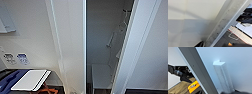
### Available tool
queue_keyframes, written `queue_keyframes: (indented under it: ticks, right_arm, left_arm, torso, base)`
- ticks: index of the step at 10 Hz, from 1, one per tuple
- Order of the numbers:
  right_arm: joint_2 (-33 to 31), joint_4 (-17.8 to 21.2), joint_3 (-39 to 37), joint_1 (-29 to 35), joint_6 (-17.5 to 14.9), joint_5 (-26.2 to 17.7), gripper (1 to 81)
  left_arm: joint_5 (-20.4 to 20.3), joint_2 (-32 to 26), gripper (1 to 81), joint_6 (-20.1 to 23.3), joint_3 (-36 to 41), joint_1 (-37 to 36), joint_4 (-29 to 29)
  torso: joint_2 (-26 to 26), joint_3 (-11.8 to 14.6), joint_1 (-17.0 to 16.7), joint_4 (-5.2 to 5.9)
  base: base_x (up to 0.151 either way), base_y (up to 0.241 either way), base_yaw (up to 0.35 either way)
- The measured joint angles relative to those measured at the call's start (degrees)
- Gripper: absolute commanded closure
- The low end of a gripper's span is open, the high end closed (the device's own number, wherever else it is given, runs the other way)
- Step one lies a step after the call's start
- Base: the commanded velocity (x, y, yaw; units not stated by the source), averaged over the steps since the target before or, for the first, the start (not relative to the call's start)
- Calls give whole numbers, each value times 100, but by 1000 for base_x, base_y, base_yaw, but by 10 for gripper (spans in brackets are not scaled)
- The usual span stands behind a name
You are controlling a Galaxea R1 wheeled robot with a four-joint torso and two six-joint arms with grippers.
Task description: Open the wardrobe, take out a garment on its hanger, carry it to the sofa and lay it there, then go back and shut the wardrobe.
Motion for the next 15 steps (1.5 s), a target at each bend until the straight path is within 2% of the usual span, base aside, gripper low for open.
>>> queue_keyframes:
  ticks: [4,15]
  right_arm:
    - [-221,-88,141,-130,-17,59,10]
    - [-297,-212,161,-282,-67,278,10]
  left_arm:
    - [-2,0,10,0,0,0,0]
    - [-197,-255,10,9,172,167,17]
  torso:
    - [0,0,0,0]
    - [0,2,0,0]
  base:
    - [0,0,0]
    - [0,0,0]
